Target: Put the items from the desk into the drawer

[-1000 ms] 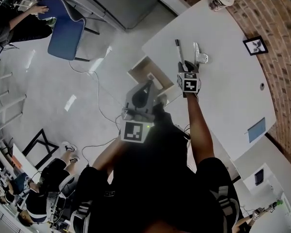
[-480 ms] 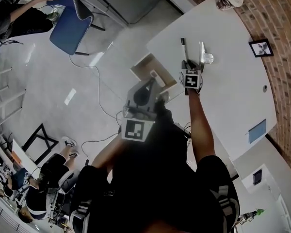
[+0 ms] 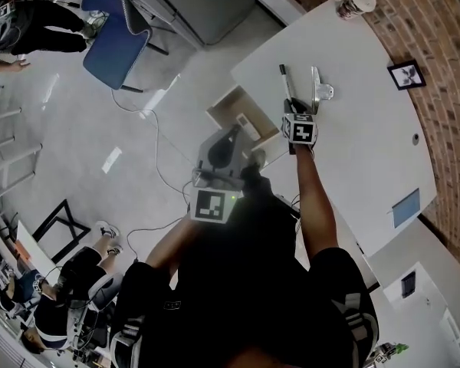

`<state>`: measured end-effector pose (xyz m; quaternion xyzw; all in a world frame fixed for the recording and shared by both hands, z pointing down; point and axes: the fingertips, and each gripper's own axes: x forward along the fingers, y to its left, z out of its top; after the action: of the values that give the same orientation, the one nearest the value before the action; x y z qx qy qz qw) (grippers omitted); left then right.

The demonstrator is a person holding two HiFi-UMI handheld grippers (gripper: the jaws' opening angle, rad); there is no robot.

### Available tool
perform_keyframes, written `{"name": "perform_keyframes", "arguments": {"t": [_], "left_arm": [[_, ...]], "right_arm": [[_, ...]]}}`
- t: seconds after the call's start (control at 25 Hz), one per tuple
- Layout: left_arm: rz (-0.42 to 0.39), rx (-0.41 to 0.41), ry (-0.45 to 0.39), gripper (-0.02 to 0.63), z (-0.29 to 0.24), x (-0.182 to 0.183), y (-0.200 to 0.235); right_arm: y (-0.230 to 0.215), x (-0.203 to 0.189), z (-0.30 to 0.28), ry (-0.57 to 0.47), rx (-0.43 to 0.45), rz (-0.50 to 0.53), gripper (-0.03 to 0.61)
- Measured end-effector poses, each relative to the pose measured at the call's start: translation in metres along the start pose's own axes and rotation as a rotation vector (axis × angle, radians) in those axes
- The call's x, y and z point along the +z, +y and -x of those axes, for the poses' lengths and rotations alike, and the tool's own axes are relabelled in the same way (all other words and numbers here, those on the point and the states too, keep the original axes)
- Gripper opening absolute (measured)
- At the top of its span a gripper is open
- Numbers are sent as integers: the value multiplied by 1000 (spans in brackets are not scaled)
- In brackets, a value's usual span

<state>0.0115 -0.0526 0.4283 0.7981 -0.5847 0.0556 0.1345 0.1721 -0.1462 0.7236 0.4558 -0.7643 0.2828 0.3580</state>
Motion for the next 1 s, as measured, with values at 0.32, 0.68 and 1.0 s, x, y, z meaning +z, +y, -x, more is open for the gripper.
{"name": "perform_keyframes", "arguments": {"t": [0.32,0.68,1.0], "left_arm": [[-17,52,-46,0,42,4,-22],[-8,164,-60,0,92,-17,-35],[7,211,-50,0,111,-41,-18]], "right_arm": [[46,-12,59,-76,108,72,58],[106,-66,84,-64,239,171,59],[139,-125,53,31,267,227,60]]}}
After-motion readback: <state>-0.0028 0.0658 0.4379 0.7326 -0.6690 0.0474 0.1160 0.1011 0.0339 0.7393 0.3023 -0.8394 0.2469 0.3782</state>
